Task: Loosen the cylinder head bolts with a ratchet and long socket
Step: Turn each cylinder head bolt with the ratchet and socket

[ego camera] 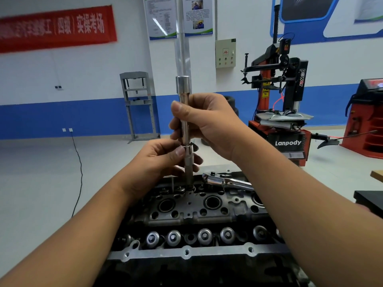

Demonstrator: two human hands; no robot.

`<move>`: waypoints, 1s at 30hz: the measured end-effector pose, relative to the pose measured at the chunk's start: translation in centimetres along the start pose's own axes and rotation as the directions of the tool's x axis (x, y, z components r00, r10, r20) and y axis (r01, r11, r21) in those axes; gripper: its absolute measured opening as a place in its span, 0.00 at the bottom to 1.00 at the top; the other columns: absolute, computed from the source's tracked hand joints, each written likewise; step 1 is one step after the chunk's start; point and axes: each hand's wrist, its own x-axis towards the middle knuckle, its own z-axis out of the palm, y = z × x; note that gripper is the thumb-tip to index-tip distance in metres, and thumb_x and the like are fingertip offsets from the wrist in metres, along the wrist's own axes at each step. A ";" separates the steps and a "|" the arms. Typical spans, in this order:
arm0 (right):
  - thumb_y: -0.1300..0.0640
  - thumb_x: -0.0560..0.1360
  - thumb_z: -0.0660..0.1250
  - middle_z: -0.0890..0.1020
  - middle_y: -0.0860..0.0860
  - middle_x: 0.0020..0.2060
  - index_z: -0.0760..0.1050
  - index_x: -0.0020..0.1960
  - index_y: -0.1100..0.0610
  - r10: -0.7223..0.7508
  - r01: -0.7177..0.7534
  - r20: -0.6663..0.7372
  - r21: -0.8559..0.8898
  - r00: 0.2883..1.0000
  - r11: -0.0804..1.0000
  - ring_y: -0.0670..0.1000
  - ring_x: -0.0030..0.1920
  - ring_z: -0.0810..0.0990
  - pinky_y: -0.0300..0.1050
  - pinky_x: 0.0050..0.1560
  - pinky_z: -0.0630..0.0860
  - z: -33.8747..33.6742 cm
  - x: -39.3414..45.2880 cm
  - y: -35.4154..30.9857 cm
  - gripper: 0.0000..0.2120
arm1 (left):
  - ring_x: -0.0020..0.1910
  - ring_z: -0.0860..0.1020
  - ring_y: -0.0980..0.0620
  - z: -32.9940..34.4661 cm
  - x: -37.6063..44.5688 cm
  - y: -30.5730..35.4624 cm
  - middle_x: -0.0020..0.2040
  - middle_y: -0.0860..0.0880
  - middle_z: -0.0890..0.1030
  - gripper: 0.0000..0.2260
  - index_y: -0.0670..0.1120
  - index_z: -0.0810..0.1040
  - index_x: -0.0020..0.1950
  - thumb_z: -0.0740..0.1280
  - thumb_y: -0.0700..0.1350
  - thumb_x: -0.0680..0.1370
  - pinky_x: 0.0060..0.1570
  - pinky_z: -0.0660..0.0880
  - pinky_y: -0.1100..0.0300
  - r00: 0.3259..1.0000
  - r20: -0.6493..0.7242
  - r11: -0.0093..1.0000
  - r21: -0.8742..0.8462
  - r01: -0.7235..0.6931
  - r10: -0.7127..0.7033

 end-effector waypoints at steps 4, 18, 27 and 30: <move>0.57 0.81 0.70 0.84 0.59 0.38 0.79 0.48 0.63 0.024 -0.024 0.016 0.014 1.000 1.000 0.59 0.36 0.84 0.48 0.38 0.82 0.0 0.0 -0.1 0.09 | 0.53 0.86 0.35 0.1 -0.1 0.1 0.53 0.38 0.87 0.13 0.47 0.85 0.56 0.76 0.51 0.76 0.50 0.84 0.48 0.999 0.032 1.000 -0.014 0.016 -0.016; 0.62 0.77 0.74 0.85 0.59 0.38 0.80 0.49 0.63 0.003 -0.003 0.029 0.005 1.000 1.000 0.59 0.37 0.85 0.49 0.40 0.83 -0.1 -0.1 -0.1 0.06 | 0.50 0.87 0.37 0.1 0.1 0.0 0.50 0.40 0.87 0.14 0.47 0.85 0.54 0.81 0.47 0.71 0.49 0.84 0.53 1.000 -0.018 0.999 0.044 0.002 -0.001; 0.62 0.76 0.75 0.84 0.59 0.38 0.79 0.50 0.64 0.007 -0.007 0.010 0.022 1.000 1.000 0.59 0.37 0.85 0.48 0.38 0.81 -0.1 0.0 0.0 0.07 | 0.55 0.85 0.34 -0.2 0.0 -0.1 0.54 0.37 0.86 0.11 0.43 0.82 0.59 0.73 0.45 0.78 0.54 0.83 0.48 0.997 0.077 1.000 -0.001 0.023 -0.023; 0.62 0.75 0.76 0.85 0.59 0.38 0.80 0.48 0.62 0.001 -0.002 0.028 0.027 1.000 1.000 0.59 0.37 0.85 0.48 0.38 0.82 0.1 -0.1 0.1 0.06 | 0.50 0.87 0.40 0.1 0.3 -0.1 0.48 0.41 0.87 0.14 0.50 0.86 0.52 0.82 0.45 0.68 0.50 0.84 0.51 0.998 -0.060 0.997 0.080 -0.009 0.014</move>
